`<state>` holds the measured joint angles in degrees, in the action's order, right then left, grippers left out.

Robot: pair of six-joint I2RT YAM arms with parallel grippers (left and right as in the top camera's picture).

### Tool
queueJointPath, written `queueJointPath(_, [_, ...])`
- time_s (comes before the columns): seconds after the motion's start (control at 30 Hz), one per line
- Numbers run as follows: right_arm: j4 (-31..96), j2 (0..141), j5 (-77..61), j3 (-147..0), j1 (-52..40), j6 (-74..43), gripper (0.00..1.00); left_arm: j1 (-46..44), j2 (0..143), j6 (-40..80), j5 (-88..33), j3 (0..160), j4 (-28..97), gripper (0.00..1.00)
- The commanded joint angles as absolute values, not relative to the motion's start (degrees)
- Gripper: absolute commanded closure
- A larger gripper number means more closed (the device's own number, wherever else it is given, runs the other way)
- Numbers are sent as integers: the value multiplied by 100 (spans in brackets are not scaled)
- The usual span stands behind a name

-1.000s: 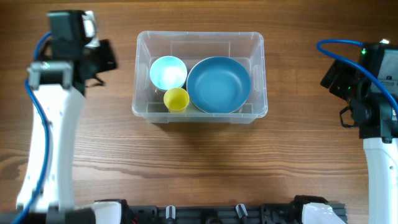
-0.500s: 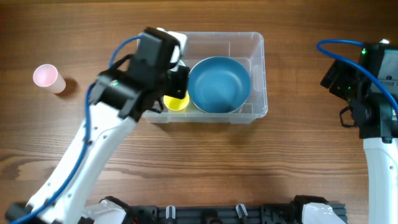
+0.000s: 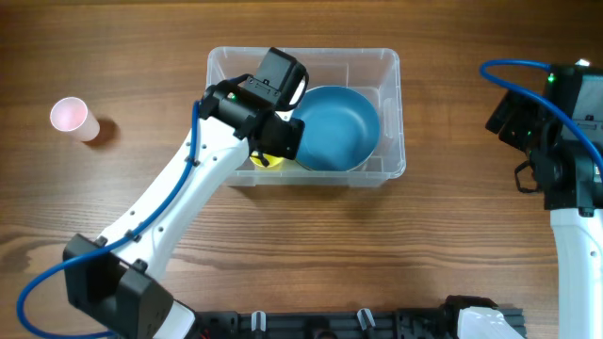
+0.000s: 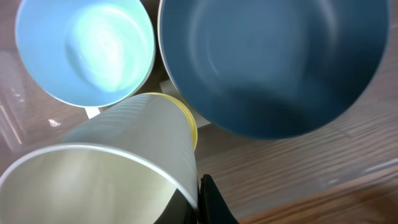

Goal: Pack container

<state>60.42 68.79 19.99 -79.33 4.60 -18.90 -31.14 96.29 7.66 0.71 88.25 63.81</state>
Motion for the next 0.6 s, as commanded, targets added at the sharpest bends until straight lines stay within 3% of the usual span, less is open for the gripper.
queueJointPath(0.0, [6025,6921,2095,-7992,473,-1966,0,-3135,9749,819,67,8884,6399,96])
queueJointPath(0.07, [6027,6921,2095,-7992,473,-1964,0,-3135,9751,819,67,8884,6399,95])
queueJointPath(0.13, [6025,6921,2095,-7992,473,-1964,0,-3133,9751,816,69,8884,6399,82])
queueJointPath(0.2, [6027,6921,2095,-7992,473,-1968,0,-3133,9751,816,69,8884,6399,78])
queueJointPath(0.3, [6025,6921,2095,-7992,473,-1966,0,-3129,9751,819,91,8884,6399,56])
queueJointPath(0.43, [6025,6921,2095,-7992,473,-1966,1,-2969,9736,819,113,8888,6381,49])
queueJointPath(0.57, [6027,6921,2095,-7992,473,-1966,0,-2471,9581,819,134,8932,6370,48])
